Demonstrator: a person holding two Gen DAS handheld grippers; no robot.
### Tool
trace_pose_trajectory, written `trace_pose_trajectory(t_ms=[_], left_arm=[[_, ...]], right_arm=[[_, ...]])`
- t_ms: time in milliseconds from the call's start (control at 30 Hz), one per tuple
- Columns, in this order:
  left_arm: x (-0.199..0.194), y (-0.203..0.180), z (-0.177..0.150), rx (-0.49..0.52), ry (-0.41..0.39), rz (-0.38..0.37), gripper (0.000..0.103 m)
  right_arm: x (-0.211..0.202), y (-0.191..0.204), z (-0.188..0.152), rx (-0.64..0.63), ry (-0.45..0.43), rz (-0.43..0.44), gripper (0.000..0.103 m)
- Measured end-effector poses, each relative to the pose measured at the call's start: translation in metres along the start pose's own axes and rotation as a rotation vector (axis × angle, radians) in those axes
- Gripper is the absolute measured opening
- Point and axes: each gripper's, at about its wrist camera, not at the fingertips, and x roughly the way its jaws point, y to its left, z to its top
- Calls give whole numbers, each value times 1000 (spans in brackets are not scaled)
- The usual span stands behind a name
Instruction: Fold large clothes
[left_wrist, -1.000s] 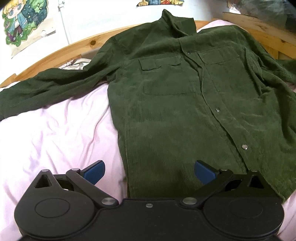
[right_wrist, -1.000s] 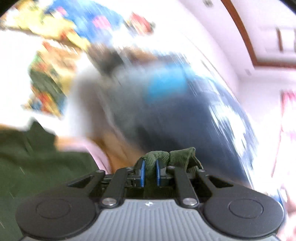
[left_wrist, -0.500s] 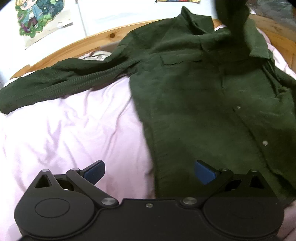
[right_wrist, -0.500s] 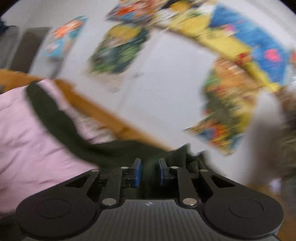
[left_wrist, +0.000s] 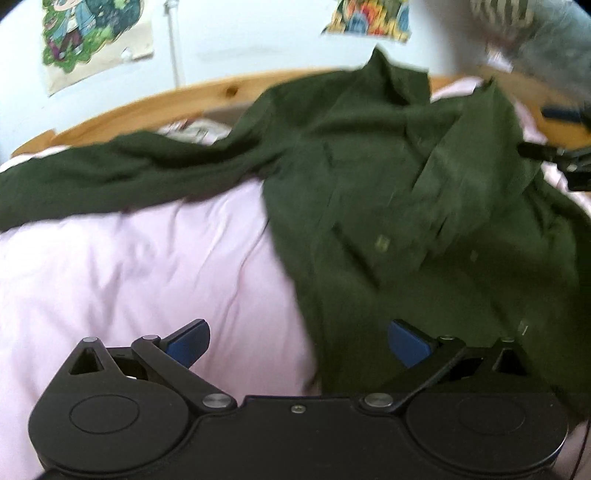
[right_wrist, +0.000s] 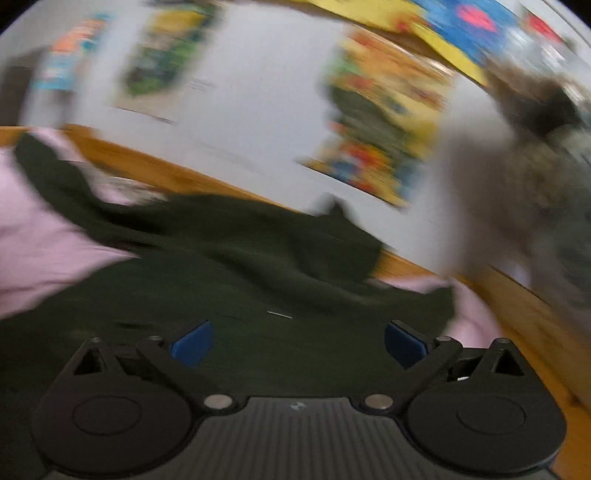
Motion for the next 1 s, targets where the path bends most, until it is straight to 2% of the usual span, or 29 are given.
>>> trace_pose_trajectory(t_ms=[133, 233, 267, 333, 367, 400, 467, 533, 600, 667, 733, 800, 900, 1000], left_arm=[[26, -5, 27, -7, -46, -57, 102], [51, -11, 45, -5, -68, -53, 102], [60, -13, 50, -3, -68, -54, 102], [77, -17, 56, -1, -62, -57, 102], [86, -19, 60, 0, -58, -61, 102], [95, -21, 63, 4, -56, -64, 102], [111, -24, 66, 9, -55, -64, 102], [127, -29, 69, 18, -54, -62, 102], [141, -34, 73, 24, -60, -53, 102], [154, -42, 78, 44, -60, -54, 102], [167, -51, 82, 71, -67, -53, 102], [176, -56, 83, 87, -59, -32, 102], [185, -53, 79, 63, -44, -52, 103], [189, -46, 72, 33, -38, -87, 103]], right_arm=[[70, -80, 9, 197, 68, -91, 92], [121, -118, 11, 282, 120, -102, 88], [137, -130, 9, 316, 149, -100, 84], [159, -147, 5, 414, 192, -104, 63], [169, -153, 6, 438, 215, -95, 33], [177, -157, 6, 453, 243, -99, 15], [177, -160, 11, 392, 227, -123, 8], [169, -158, 16, 310, 183, -158, 7], [167, -167, 13, 317, 168, -192, 6], [176, -175, 5, 339, 211, -178, 7], [171, -184, -5, 399, 211, -160, 17], [148, -183, -14, 403, 180, -161, 64], [101, -169, -23, 385, 149, -26, 75], [66, -134, -32, 170, 184, -30, 84]])
